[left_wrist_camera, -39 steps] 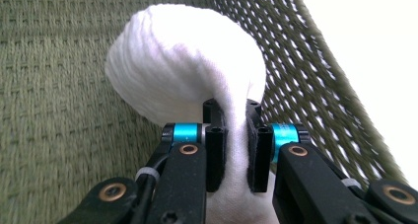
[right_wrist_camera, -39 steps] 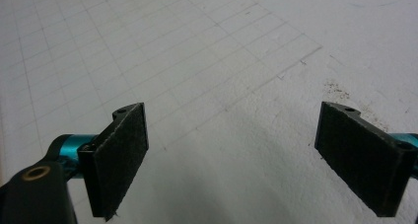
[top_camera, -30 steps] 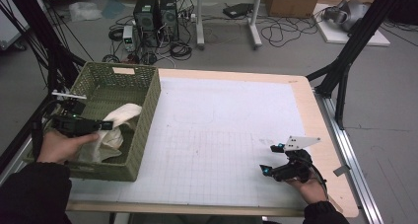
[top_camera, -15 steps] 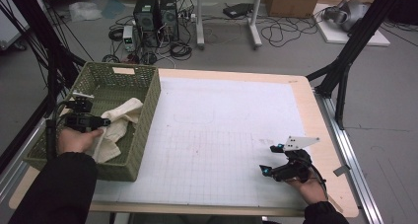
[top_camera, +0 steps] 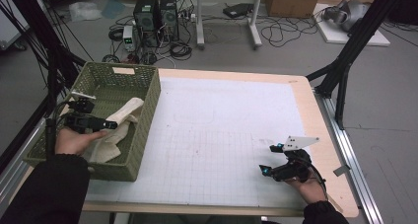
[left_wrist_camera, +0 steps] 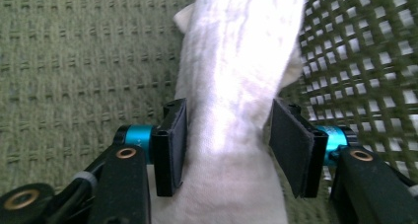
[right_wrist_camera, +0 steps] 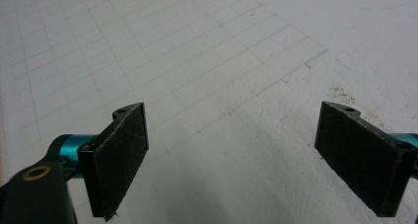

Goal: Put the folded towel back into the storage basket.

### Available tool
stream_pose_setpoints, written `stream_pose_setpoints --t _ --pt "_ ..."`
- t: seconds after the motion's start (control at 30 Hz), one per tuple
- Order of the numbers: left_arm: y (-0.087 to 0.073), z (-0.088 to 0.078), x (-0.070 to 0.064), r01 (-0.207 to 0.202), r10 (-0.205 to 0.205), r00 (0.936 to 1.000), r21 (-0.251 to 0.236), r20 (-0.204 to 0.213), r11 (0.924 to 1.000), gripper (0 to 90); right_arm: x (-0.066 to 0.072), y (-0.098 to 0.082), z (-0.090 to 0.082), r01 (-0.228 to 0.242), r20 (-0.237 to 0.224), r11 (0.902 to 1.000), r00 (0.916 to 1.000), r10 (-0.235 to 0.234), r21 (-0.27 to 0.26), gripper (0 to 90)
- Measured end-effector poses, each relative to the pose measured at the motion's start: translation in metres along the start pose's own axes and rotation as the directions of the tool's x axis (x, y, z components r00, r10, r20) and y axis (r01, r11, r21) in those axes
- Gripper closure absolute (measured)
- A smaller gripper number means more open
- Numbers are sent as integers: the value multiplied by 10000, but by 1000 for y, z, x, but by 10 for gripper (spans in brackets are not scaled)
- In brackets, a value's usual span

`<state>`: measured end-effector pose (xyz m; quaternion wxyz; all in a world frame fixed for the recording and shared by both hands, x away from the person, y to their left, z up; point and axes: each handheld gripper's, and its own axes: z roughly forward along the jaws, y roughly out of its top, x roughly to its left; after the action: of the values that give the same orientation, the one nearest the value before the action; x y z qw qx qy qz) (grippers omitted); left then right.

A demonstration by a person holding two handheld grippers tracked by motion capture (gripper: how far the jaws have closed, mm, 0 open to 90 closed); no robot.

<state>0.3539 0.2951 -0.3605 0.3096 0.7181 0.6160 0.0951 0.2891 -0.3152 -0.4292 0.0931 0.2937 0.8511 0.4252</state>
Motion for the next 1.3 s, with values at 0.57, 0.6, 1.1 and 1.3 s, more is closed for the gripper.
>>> stream_pose_setpoints --t 0.57,0.6,1.1,1.3 --pt "0 -4 -1 -978 976 9952 250 94 9949 746 0 1 1 34 -39 10000 10000 -34 39 122" --pt "0 -2 -2 -1067 1062 9942 343 147 9937 793 0 1 1 33 -41 10000 10000 -32 43 122" --pt "-9 39 -5 -2027 2269 9730 3134 -423 9277 708 1 1 4 8 -107 9999 9999 -6 155 122" --pt "-11 44 -6 -1963 2314 9701 3236 -735 9256 638 1 1 5 28 -134 9999 9999 -26 154 122"
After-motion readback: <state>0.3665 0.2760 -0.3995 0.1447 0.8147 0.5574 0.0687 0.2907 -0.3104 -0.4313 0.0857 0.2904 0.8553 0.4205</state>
